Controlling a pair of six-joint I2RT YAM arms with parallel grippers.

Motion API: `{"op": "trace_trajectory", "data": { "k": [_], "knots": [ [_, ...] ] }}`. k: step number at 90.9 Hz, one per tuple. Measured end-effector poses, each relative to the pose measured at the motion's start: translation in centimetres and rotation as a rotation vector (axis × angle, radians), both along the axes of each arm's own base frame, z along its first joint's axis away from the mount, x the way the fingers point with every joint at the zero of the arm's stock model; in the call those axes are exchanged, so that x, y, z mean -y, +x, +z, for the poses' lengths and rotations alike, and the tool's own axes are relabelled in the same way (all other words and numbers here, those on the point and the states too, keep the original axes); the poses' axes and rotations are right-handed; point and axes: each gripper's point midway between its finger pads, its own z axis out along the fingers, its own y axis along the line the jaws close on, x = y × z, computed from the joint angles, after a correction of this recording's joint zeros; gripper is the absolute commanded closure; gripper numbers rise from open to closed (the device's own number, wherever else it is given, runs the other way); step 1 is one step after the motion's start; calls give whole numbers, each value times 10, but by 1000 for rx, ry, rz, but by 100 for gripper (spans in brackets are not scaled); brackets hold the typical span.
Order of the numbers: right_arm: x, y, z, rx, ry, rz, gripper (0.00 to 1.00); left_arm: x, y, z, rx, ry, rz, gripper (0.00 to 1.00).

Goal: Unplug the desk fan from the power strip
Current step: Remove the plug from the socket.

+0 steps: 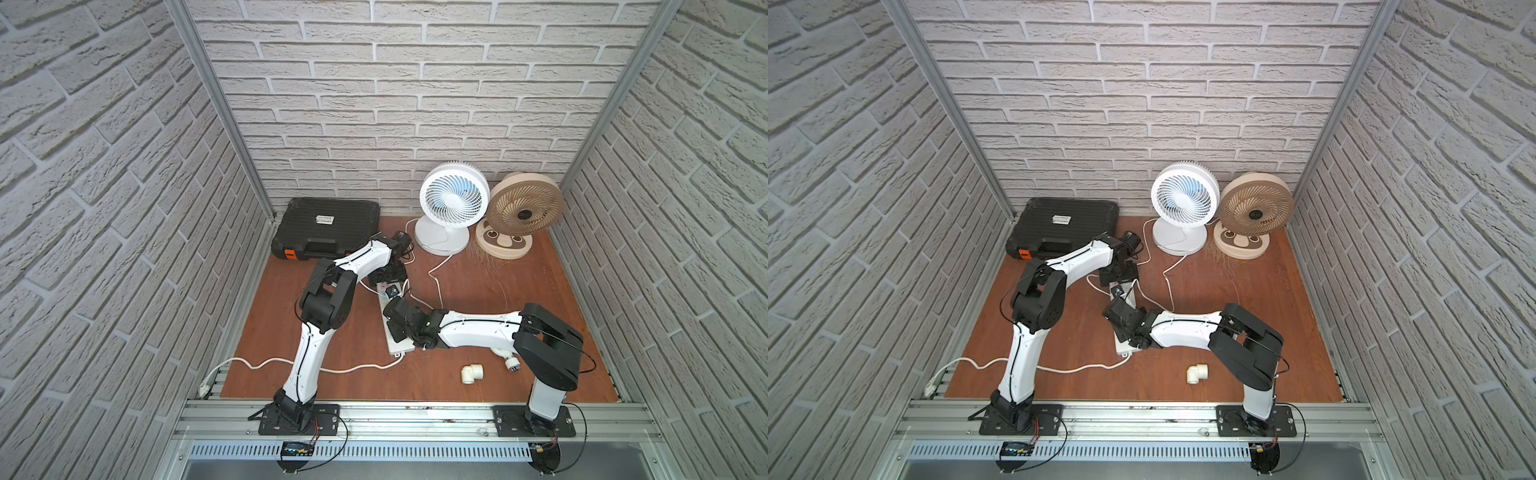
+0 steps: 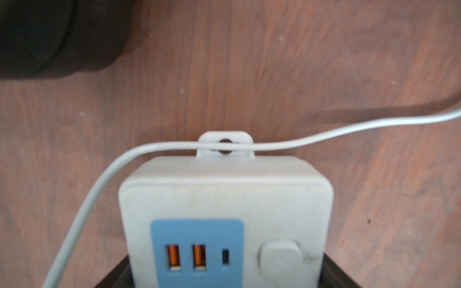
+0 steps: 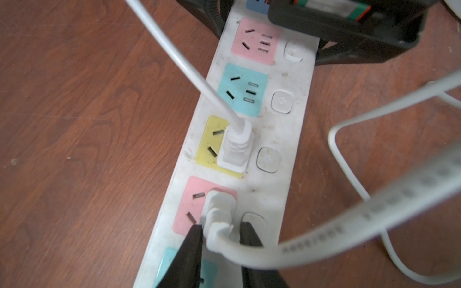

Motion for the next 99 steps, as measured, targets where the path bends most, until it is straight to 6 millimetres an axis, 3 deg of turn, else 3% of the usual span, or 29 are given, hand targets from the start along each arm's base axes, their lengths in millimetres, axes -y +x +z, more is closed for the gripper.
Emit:
{"op": "trace_trajectory", "data": {
  "k": [58,99],
  "knots": [
    [-2,5,1,3,2,-22,79,0,0,0,-1,0,-1,100],
    [-3,5,1,-12,27,-40,97,0,0,0,-1,-1,-3,100]
  ]
}}
